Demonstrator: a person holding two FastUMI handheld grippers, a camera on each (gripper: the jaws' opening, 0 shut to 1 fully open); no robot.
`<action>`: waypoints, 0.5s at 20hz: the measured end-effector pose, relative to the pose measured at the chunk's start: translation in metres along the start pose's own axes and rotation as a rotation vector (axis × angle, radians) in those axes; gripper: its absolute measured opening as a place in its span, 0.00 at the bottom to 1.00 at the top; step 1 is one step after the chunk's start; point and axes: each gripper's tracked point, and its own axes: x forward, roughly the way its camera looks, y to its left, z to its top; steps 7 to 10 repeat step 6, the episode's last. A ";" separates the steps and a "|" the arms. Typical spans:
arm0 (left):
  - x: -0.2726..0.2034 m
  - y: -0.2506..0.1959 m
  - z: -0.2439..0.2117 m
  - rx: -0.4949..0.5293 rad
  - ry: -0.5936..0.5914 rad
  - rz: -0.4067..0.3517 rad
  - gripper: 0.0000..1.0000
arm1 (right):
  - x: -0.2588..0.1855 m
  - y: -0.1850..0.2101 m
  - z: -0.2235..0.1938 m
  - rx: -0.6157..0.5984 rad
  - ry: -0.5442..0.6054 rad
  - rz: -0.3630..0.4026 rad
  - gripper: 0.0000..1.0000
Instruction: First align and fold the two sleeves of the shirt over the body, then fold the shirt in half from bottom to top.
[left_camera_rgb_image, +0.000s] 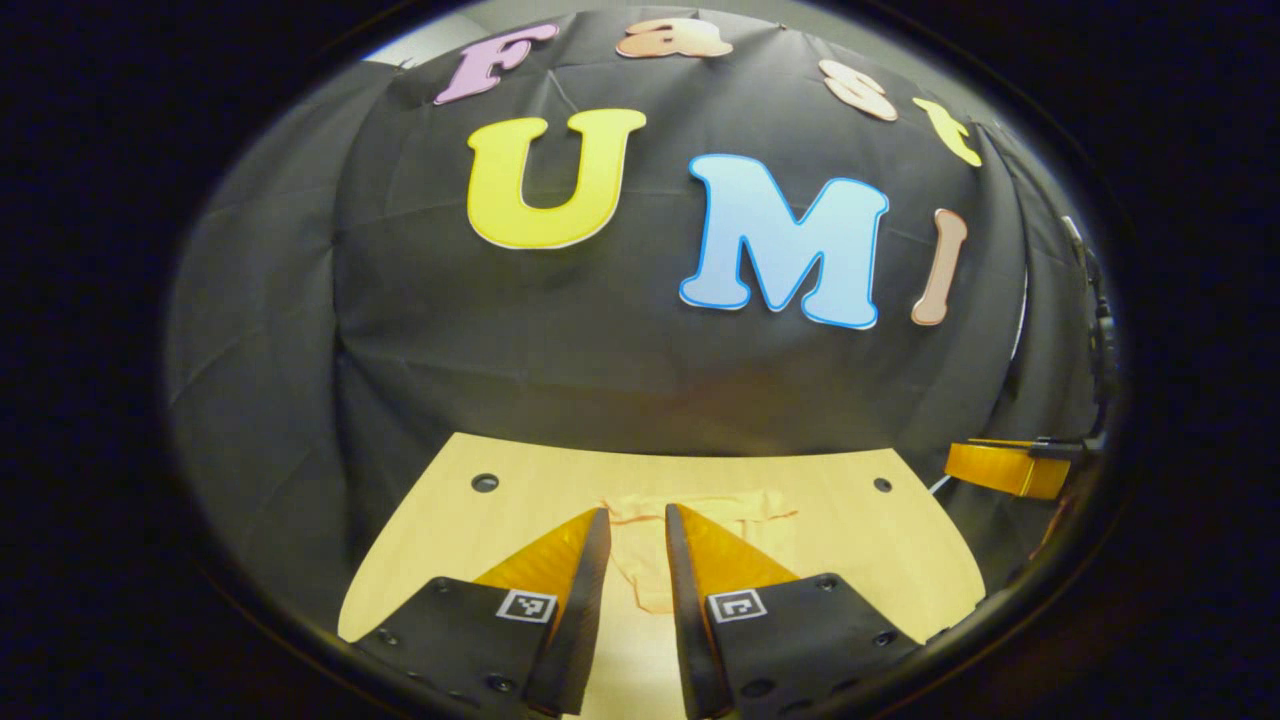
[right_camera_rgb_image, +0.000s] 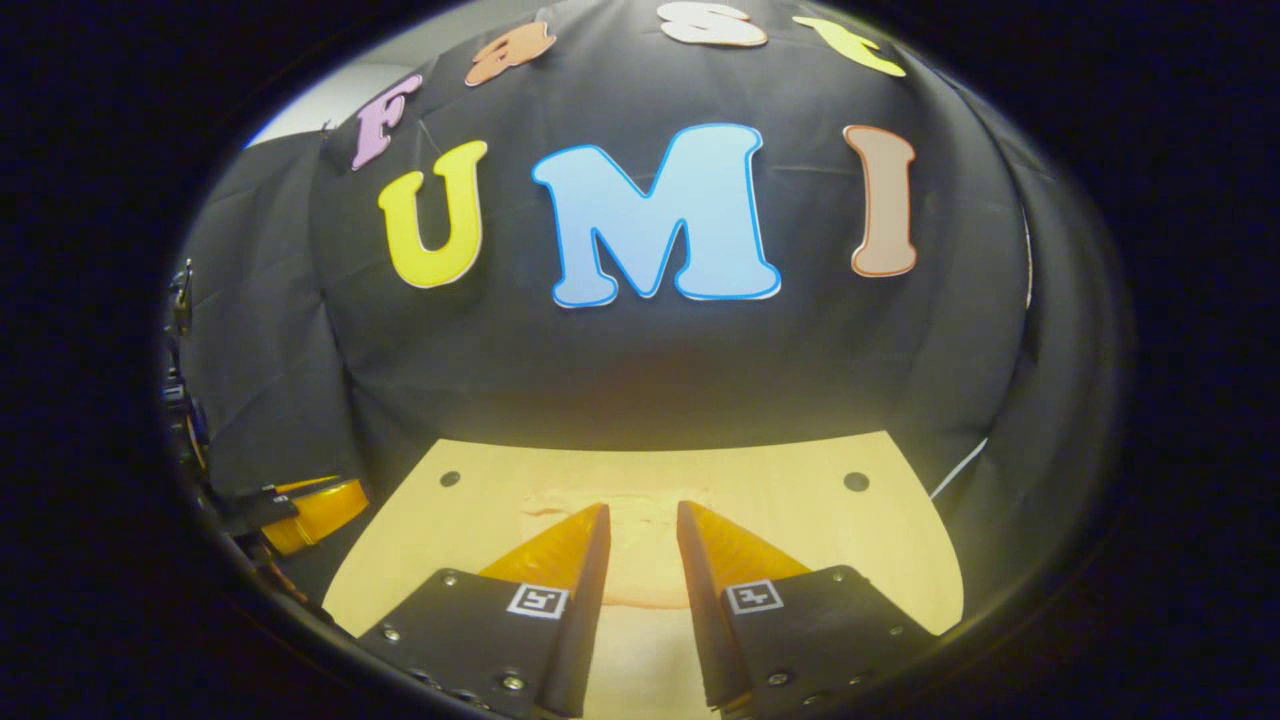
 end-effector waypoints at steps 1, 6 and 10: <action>-0.008 0.001 -0.001 -0.001 -0.009 0.005 0.41 | -0.006 0.002 -0.001 -0.002 -0.011 0.002 0.43; -0.030 0.003 -0.010 0.011 -0.019 0.009 0.41 | -0.019 0.004 -0.007 0.000 -0.034 -0.002 0.39; -0.030 0.003 -0.010 0.011 -0.019 0.009 0.41 | -0.019 0.004 -0.007 0.000 -0.034 -0.002 0.39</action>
